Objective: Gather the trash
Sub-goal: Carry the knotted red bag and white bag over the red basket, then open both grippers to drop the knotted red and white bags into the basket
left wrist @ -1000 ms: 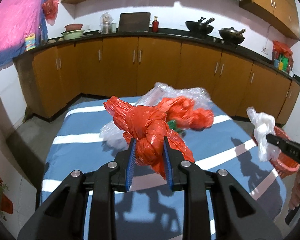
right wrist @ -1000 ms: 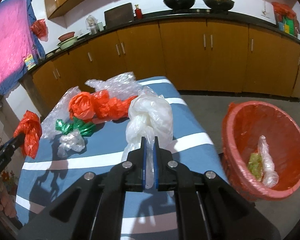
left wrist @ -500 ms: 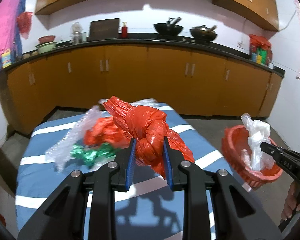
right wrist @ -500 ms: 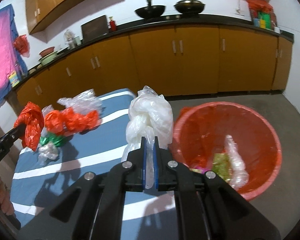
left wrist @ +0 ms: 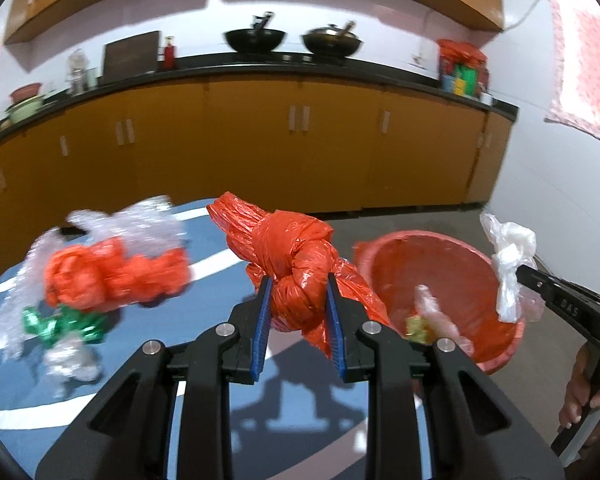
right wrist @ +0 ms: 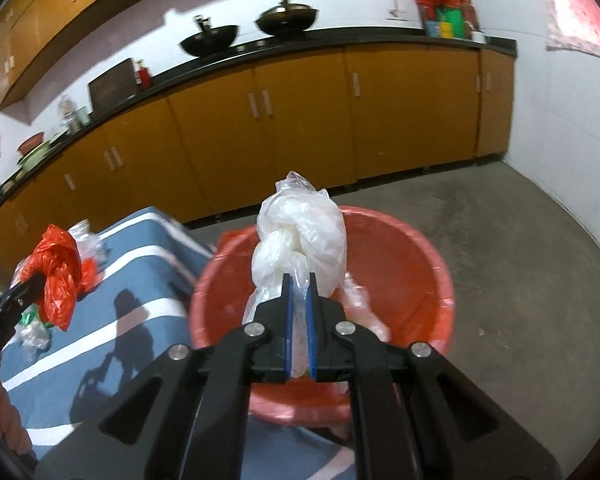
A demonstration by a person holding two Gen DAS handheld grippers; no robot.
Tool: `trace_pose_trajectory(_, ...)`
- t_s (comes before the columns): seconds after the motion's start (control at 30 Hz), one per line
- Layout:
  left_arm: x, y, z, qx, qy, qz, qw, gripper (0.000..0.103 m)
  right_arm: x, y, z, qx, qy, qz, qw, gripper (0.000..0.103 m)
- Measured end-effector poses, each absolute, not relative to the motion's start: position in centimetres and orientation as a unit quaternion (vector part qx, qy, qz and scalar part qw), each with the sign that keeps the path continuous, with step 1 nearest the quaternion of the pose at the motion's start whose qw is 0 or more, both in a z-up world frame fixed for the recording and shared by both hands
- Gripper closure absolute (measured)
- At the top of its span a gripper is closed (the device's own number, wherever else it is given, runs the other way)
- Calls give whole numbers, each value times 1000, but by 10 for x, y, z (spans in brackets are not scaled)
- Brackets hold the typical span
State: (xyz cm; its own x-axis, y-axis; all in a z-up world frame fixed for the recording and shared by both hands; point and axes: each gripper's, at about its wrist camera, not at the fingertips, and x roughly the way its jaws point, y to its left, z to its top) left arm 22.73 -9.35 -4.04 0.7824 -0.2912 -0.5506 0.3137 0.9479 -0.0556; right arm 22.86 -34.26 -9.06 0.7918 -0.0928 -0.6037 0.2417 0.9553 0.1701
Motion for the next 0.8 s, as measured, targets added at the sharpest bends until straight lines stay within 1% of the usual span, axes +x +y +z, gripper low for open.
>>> trace_pose_trajectory(0.27,243,-160,-54,47,297,-209,930,77,236,-380,-104,134,312,-111,934,96)
trace_pose_trajectory(0.57,257,-213,-68,68,310,-242,917,77,243,-400,-114,153,309,-112,932,96)
trace_pose_trajectory(0.63,260,-223,-72,74,316,-249,912,76,245,-401,-116,156,309,-108,932,95)
trace_pose_trajectory(0.67,261,-226,-74,76,319,-249,911,76,245,-402,-117,158,309,-106,932,91)
trace_pose_trajectory(0.7,262,-229,-77,78,321,-247,911,73,247,-403,-120,159,311,-106,931,90)
trace_pose_trajectory(0.73,262,-231,-78,78,323,-247,910,66,245,-404,-122,159,313,-106,930,89)
trace_pose_trajectory(0.77,263,-232,-81,79,327,-245,909,60,246,-406,-123,161,315,-105,930,82)
trace_pose_trajectory(0.8,264,-233,-82,79,328,-241,910,51,244,-406,-124,161,314,-105,930,74)
